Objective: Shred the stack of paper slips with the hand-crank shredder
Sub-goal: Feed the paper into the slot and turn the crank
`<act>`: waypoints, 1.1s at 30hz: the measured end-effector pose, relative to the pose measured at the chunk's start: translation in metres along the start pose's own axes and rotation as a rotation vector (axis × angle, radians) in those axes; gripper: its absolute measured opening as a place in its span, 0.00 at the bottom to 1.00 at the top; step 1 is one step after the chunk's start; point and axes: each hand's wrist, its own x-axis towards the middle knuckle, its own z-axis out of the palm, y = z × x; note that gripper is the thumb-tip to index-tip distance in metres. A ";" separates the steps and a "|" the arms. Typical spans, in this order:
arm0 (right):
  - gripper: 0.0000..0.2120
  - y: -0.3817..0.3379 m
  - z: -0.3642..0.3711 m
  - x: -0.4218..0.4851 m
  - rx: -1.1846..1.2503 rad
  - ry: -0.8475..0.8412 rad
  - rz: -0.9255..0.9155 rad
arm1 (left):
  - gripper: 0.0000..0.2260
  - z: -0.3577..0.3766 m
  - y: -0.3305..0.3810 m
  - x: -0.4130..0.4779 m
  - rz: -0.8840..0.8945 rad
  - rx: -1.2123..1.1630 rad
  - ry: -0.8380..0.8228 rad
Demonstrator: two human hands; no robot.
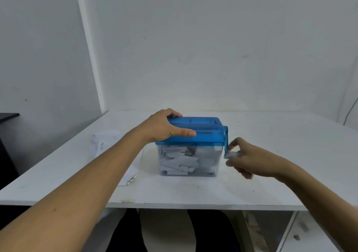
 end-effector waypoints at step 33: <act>0.04 -0.141 0.002 0.035 0.082 0.646 -0.619 | 0.19 -0.068 -0.067 -0.010 -0.360 0.237 0.182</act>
